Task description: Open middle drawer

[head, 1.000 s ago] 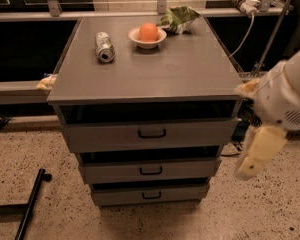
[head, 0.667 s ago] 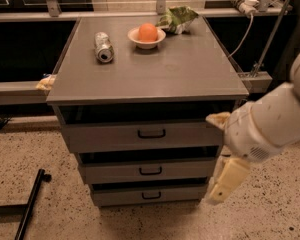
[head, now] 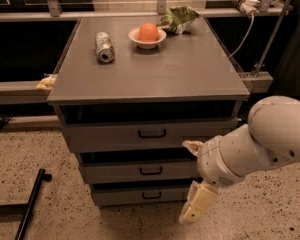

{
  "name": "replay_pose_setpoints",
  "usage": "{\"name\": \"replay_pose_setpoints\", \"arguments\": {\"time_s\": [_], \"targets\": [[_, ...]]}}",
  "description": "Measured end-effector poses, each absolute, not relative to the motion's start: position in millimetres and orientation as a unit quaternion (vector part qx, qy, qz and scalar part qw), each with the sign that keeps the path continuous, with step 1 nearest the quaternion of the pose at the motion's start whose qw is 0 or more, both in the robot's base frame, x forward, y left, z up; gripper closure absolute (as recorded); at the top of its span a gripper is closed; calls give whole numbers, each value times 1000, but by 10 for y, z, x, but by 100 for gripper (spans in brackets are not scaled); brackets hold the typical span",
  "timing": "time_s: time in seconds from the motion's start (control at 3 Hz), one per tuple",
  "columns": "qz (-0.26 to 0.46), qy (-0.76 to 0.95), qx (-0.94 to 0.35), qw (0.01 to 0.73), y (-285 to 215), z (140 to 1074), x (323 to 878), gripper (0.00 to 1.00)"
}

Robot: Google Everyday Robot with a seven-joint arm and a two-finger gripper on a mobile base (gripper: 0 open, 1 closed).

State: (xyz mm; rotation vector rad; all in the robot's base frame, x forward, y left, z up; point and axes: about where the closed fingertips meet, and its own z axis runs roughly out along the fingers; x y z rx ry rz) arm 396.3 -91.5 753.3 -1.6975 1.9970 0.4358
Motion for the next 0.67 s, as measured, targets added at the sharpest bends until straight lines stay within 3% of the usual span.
{"name": "replay_pose_setpoints", "arguments": {"time_s": [0.67], "targets": [[117,709,-656,230,-1002,6951,4026,0]]}}
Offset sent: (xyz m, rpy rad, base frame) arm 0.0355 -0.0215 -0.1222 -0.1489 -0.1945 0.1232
